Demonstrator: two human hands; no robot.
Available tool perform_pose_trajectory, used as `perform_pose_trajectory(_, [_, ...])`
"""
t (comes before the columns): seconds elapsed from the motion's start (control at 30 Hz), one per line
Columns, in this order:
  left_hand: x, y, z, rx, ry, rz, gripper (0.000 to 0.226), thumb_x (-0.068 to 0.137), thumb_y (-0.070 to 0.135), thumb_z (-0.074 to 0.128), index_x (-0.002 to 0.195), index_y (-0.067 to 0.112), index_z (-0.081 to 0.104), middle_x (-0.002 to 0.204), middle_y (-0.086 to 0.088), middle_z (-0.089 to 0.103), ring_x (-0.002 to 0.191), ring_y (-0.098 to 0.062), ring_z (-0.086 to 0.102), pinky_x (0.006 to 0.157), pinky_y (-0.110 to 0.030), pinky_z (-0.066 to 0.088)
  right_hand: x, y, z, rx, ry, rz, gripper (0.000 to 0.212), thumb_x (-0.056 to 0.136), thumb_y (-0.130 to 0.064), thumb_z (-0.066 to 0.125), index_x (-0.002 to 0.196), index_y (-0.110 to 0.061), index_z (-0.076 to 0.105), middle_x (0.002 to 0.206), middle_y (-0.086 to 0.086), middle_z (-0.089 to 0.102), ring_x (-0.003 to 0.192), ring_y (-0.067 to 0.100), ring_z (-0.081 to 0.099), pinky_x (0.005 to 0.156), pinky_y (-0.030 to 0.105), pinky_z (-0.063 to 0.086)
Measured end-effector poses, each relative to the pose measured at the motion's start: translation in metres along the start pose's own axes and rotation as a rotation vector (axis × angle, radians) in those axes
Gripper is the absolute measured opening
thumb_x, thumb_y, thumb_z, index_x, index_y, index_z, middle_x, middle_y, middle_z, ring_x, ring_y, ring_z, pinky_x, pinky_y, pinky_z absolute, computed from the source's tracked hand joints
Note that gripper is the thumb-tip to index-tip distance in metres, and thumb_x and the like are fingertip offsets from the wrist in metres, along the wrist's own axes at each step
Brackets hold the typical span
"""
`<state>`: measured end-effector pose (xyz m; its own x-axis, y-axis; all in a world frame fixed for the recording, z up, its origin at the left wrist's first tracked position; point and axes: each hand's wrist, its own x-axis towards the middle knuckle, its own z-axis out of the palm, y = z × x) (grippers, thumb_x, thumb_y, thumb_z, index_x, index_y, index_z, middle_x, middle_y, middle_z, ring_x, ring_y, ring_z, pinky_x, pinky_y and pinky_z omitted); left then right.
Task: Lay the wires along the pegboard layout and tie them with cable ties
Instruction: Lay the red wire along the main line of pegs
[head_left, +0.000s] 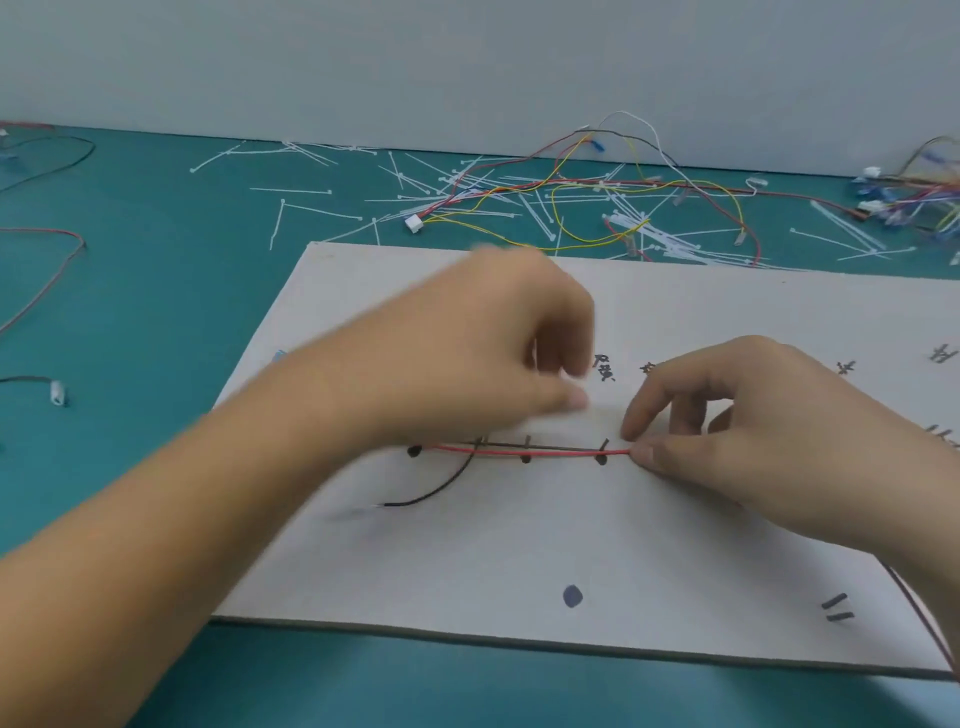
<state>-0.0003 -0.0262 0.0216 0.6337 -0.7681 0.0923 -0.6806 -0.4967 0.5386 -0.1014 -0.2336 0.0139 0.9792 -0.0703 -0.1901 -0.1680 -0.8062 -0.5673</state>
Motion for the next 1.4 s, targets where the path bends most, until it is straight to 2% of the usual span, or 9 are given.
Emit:
perform_pose_trajectory(0.1, [-0.006, -0.019, -0.034, -0.128, 0.077, -0.041, 0.011, 0.076, 0.031, 0.080, 0.086, 0.032, 0.076, 0.080, 0.014, 0.074, 0.073, -0.002, 0.069, 0.060, -0.019, 0.053, 0.003, 0.004, 0.001, 0.007, -0.008, -0.012, 0.015, 0.083, -0.029, 0.079, 0.085, -0.044, 0.073, 0.070, -0.009, 0.067, 0.048, 0.006, 0.058, 0.040, 0.015, 0.040])
perform_pose_trajectory(0.23, [-0.011, -0.041, -0.044, -0.192, 0.031, -0.070, 0.020, 0.080, 0.012, 0.088, 0.089, 0.027, 0.078, 0.088, 0.002, 0.077, 0.078, -0.015, 0.072, 0.079, -0.052, 0.061, 0.005, 0.005, 0.002, 0.027, -0.020, -0.015, 0.016, 0.083, -0.030, 0.078, 0.090, -0.043, 0.073, 0.069, -0.007, 0.067, 0.049, 0.007, 0.058, 0.041, 0.017, 0.039])
perform_pose_trajectory(0.3, [-0.013, -0.051, -0.043, -0.236, 0.077, -0.068, 0.015, 0.079, 0.023, 0.087, 0.090, 0.028, 0.078, 0.089, 0.003, 0.077, 0.081, -0.023, 0.069, 0.079, -0.056, 0.058, 0.004, 0.007, 0.003, 0.041, -0.014, -0.017, 0.015, 0.083, -0.030, 0.078, 0.090, -0.043, 0.073, 0.069, -0.008, 0.066, 0.048, 0.007, 0.058, 0.042, 0.019, 0.039])
perform_pose_trajectory(0.47, [-0.019, -0.063, -0.043, -0.265, 0.024, -0.108, 0.022, 0.077, 0.045, 0.080, 0.096, 0.035, 0.078, 0.090, 0.013, 0.073, 0.077, -0.010, 0.063, 0.072, -0.037, 0.053, 0.004, 0.008, 0.005, 0.053, 0.001, -0.008, 0.016, 0.083, -0.030, 0.077, 0.092, -0.044, 0.072, 0.069, -0.009, 0.065, 0.046, 0.007, 0.058, 0.040, 0.018, 0.038])
perform_pose_trajectory(0.6, [-0.026, -0.063, -0.045, -0.212, -0.103, -0.129, 0.022, 0.074, 0.043, 0.081, 0.095, 0.038, 0.079, 0.078, 0.008, 0.070, 0.065, -0.006, 0.056, 0.063, -0.034, 0.049, 0.002, 0.004, 0.006, 0.052, 0.006, -0.002, 0.016, 0.083, -0.030, 0.076, 0.089, -0.045, 0.072, 0.067, -0.010, 0.066, 0.044, 0.006, 0.056, 0.041, 0.020, 0.041])
perform_pose_trajectory(0.77, [-0.034, -0.041, -0.040, -0.053, -0.317, -0.157, 0.047, 0.055, 0.070, 0.080, 0.096, 0.048, 0.075, 0.079, 0.016, 0.068, 0.063, -0.007, 0.061, 0.062, -0.034, 0.055, 0.002, 0.001, 0.006, 0.019, 0.011, 0.007, 0.016, 0.083, -0.028, 0.076, 0.087, -0.043, 0.071, 0.068, -0.011, 0.065, 0.043, 0.006, 0.056, 0.039, 0.018, 0.043])
perform_pose_trajectory(1.1, [-0.033, -0.039, -0.023, 0.001, -0.318, -0.216, 0.023, 0.071, 0.040, 0.091, 0.086, 0.040, 0.075, 0.072, 0.018, 0.069, 0.058, 0.000, 0.061, 0.060, -0.032, 0.054, 0.000, -0.021, 0.018, -0.171, 0.058, -0.140, 0.021, 0.079, -0.026, 0.071, 0.090, -0.042, 0.064, 0.091, -0.022, 0.061, 0.091, -0.003, 0.056, 0.087, 0.029, 0.045])
perform_pose_trajectory(1.27, [-0.031, -0.044, -0.021, -0.024, -0.288, -0.259, 0.028, 0.065, 0.044, 0.095, 0.080, 0.032, 0.075, 0.065, 0.011, 0.067, 0.053, -0.003, 0.058, 0.053, -0.032, 0.048, 0.012, -0.033, 0.027, 0.032, 0.020, -0.157, 0.005, 0.080, -0.036, 0.073, 0.084, -0.034, 0.071, 0.081, -0.024, 0.066, 0.063, -0.001, 0.059, 0.055, 0.015, 0.044])
perform_pose_trajectory(1.4, [-0.030, -0.047, -0.020, -0.050, -0.283, -0.260, 0.026, 0.066, 0.042, 0.095, 0.074, 0.027, 0.075, 0.058, 0.007, 0.068, 0.048, -0.004, 0.056, 0.047, -0.018, 0.041, 0.025, -0.030, 0.032, 0.089, 0.097, -0.134, 0.013, 0.087, -0.023, 0.073, 0.075, -0.028, 0.074, 0.067, -0.012, 0.067, 0.055, 0.003, 0.058, 0.051, 0.017, 0.042])
